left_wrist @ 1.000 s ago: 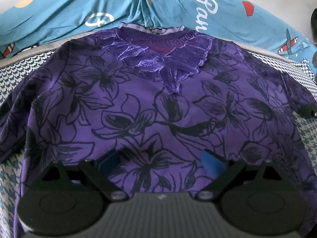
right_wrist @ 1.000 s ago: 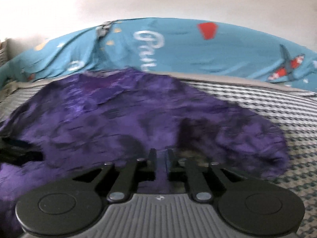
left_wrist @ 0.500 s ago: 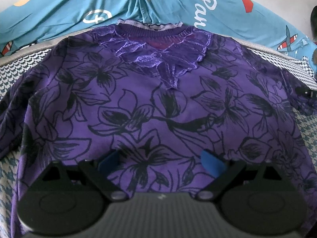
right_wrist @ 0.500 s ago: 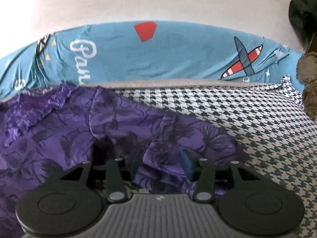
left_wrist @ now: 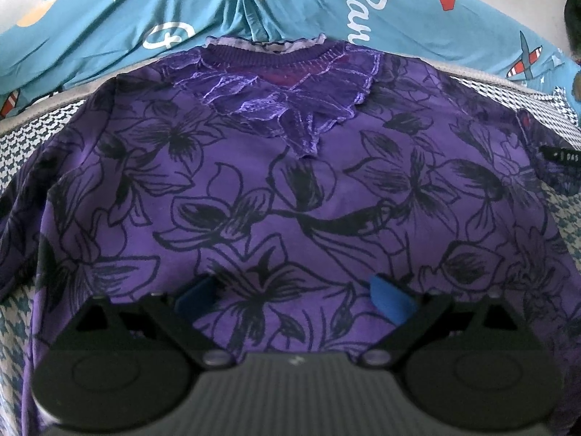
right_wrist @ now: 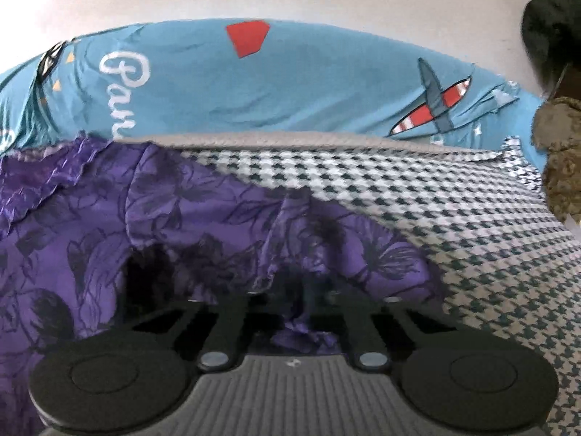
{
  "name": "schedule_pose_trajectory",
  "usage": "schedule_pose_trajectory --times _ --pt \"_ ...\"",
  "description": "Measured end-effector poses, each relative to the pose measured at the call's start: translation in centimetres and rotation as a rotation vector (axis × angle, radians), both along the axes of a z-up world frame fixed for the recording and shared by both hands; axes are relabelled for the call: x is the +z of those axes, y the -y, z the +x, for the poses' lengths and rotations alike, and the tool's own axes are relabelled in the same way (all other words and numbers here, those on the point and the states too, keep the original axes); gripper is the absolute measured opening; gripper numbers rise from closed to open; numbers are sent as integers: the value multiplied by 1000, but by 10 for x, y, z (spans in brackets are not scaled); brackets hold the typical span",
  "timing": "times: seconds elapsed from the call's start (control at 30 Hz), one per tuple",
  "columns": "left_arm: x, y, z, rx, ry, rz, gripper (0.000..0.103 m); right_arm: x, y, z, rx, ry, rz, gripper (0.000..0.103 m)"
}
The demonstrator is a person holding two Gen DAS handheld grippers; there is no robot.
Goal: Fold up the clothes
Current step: 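Move the right tool to the sleeve end and grasp the cuff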
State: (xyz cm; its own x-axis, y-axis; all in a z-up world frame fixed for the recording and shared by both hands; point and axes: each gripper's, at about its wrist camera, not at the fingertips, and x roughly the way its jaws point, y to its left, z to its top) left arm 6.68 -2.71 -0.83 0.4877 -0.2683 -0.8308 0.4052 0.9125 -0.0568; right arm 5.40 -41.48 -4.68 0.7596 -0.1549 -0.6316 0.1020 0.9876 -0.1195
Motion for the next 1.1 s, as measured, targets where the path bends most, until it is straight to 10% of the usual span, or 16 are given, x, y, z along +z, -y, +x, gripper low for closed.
schedule_pose_trajectory --times 0.27,0.53,0.77,1.1 --pt "-1 3 -2 -10 11 15 97 34 47 -22 -233 132 56 2" --pt "-2 6 -4 -13 17 24 99 28 37 -18 -68 79 130 9" --pt "-3 7 -4 -15 17 27 100 11 12 -7 3 44 124 48" --pt "-3 9 -4 -18 19 29 101 -16 -13 10 46 -18 -18 49"
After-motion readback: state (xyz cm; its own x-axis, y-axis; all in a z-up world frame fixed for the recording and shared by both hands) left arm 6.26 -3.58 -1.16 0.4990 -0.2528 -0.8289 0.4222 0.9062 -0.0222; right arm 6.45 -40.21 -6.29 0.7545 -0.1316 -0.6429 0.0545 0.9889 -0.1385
